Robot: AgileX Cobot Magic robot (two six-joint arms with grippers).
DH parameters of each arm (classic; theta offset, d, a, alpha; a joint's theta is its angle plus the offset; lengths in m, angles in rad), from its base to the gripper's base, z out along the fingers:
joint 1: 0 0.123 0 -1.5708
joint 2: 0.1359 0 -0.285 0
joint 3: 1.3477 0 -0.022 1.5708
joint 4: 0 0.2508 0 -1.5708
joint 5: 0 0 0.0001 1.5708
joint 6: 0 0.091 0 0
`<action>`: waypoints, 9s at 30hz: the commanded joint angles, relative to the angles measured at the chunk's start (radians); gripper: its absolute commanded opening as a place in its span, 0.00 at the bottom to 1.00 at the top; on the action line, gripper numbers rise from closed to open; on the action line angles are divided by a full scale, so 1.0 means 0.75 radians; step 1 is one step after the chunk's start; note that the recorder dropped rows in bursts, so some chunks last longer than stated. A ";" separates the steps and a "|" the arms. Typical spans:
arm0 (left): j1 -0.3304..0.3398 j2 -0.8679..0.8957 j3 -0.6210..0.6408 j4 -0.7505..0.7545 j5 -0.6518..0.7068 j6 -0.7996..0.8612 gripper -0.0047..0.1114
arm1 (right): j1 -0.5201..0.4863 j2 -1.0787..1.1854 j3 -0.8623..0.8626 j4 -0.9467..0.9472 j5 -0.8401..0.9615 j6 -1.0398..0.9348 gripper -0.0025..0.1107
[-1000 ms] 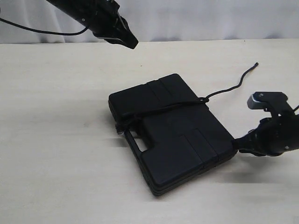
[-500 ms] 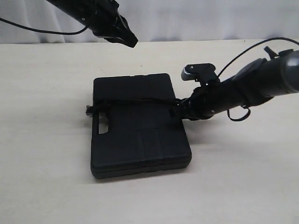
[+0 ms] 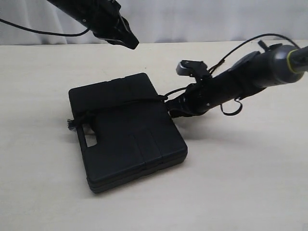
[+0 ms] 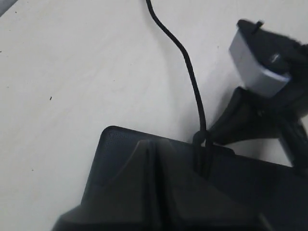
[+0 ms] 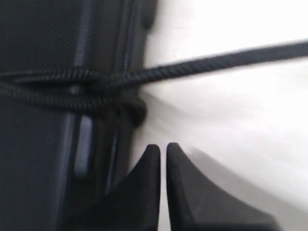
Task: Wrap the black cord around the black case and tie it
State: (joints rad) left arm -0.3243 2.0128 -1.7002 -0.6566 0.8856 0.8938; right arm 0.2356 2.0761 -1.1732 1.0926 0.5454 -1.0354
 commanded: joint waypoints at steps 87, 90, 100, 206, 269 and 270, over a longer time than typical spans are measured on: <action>-0.003 -1.944 1.637 0.255 -1.284 -0.609 0.04 | 0.493 -2.026 0.844 -0.146 -0.665 0.111 0.06; -0.003 -2.049 1.637 0.255 -1.230 -0.609 0.04 | 0.493 -2.168 0.858 -0.146 -0.666 0.111 0.06; -0.003 -2.148 1.637 0.255 -1.113 -0.639 0.04 | 0.493 -2.353 0.858 -0.146 -0.646 0.111 0.06; 0.465 -2.684 2.267 1.001 -1.015 -1.262 0.04 | 0.493 -2.353 0.858 -0.146 -0.655 0.111 0.06; 0.331 -2.684 2.267 1.001 -0.765 -1.258 0.04 | 0.493 -2.353 0.858 -0.146 -0.657 0.111 0.06; 0.331 -2.684 2.267 1.001 -0.765 -1.258 0.04 | 0.493 -2.353 0.858 -0.146 -0.657 0.111 0.06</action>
State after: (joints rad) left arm -0.0706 0.0080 -0.0021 0.0944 0.3139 -0.0478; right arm 0.6106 0.3142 -0.5336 0.9904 0.0556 -0.9535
